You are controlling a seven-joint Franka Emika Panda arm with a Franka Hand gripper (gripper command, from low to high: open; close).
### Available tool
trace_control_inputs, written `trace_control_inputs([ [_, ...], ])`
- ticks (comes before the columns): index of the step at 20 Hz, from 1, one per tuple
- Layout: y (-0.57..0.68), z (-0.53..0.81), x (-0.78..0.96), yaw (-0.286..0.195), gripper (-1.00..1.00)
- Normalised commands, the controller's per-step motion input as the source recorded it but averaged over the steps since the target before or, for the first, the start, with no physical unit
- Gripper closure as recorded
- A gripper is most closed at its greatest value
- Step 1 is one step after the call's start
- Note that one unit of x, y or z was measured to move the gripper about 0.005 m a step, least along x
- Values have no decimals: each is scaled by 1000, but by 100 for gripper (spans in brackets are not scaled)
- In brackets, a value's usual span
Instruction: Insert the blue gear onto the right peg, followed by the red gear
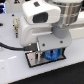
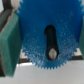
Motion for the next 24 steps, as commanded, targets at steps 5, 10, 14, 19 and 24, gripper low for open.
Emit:
trace_control_inputs([
  [5,153,158,-5,0,-100],
  [10,201,566,-111,0,-100],
  [14,214,468,-316,0,-100],
  [19,294,197,-501,0,-100],
  [24,257,99,-693,0,-100],
])
